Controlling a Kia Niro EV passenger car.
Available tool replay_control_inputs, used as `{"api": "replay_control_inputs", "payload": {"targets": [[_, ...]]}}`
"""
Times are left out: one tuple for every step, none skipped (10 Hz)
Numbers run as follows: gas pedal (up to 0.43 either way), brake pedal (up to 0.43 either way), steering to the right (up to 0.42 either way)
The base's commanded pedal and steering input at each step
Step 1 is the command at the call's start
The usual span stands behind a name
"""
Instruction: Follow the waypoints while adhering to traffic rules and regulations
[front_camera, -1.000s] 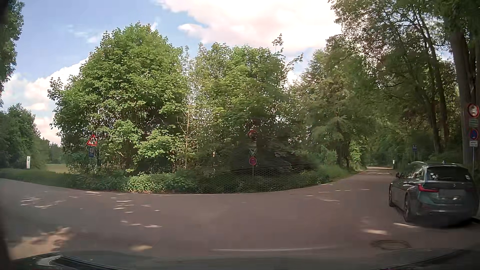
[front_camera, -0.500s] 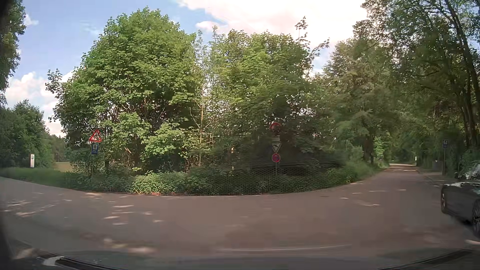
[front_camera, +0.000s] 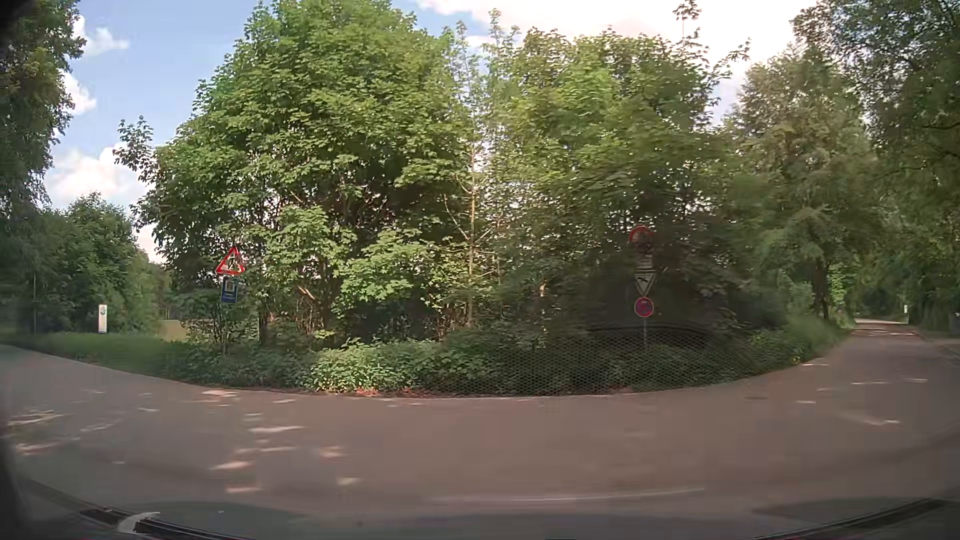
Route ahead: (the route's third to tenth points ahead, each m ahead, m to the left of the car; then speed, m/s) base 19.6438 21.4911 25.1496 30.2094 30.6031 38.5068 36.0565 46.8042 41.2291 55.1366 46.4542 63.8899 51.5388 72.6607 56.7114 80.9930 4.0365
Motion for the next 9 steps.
{"api": "replay_control_inputs", "payload": {"targets": [[0.028,0.018,-0.325],[0.039,0.018,-0.335],[0.039,0.018,-0.342],[0.039,0.018,-0.342],[0.047,0.018,-0.344],[0.047,0.018,-0.348],[0.047,0.018,-0.351],[0.047,0.018,-0.353],[0.047,0.018,-0.353]]}}
